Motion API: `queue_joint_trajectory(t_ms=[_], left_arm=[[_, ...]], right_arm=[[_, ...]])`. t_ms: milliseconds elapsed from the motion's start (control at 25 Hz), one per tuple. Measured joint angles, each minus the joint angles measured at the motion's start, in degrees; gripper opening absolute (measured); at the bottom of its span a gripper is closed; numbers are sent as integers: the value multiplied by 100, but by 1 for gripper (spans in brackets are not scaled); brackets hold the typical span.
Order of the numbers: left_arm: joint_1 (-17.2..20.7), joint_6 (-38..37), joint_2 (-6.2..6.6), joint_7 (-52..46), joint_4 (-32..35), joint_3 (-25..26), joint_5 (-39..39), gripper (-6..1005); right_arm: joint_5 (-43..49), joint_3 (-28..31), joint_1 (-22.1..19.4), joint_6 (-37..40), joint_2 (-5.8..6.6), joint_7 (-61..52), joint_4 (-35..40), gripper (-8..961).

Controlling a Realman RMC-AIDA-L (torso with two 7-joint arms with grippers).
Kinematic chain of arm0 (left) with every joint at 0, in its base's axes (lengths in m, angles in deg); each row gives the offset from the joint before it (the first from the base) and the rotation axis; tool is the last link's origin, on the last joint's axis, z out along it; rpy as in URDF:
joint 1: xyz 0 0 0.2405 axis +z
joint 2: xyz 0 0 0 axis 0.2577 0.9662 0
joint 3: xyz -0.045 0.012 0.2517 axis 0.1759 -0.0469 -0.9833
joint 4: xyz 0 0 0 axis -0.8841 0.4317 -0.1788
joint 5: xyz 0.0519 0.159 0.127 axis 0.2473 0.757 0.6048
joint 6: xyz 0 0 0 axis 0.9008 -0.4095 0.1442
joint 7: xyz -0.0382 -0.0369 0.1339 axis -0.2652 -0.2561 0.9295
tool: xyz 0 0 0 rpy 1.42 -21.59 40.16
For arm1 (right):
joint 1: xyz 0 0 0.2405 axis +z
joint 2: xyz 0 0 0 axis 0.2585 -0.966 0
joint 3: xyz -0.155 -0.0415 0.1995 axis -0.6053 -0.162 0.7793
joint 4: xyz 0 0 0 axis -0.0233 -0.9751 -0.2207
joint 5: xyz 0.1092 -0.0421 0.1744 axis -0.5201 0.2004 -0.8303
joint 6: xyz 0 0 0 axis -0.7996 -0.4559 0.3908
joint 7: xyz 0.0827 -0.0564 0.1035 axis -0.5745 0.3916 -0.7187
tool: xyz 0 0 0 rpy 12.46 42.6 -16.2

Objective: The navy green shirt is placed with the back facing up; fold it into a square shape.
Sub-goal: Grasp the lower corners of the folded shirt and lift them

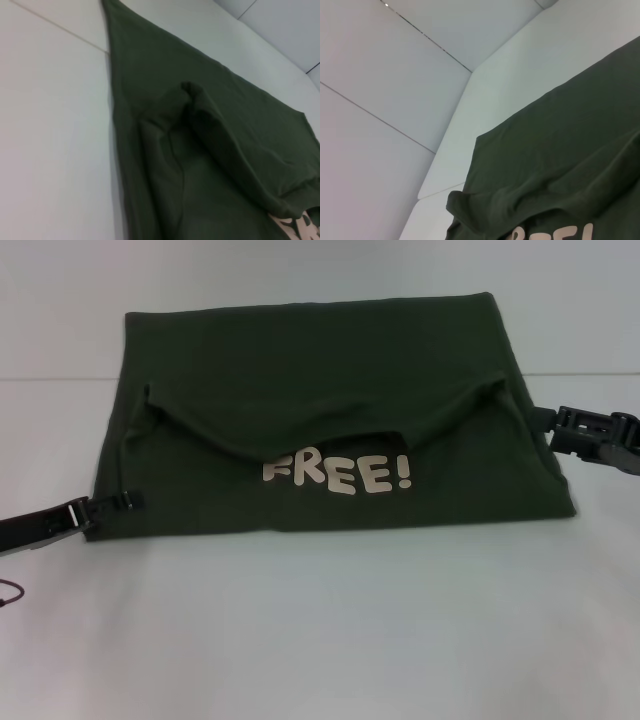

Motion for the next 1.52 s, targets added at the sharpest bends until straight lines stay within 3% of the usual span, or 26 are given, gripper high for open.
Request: queue_joint_trajectory(t_ms=[960, 1520], left_arm=[[-88, 372, -35, 189, -93, -183, 5, 954], [-184, 127, -30, 100, -101, -348, 10, 950]], right_arm=[[-42, 19, 5, 65, -17, -17, -12, 850], [-50, 142, -27, 160, -21, 13, -23, 850]])
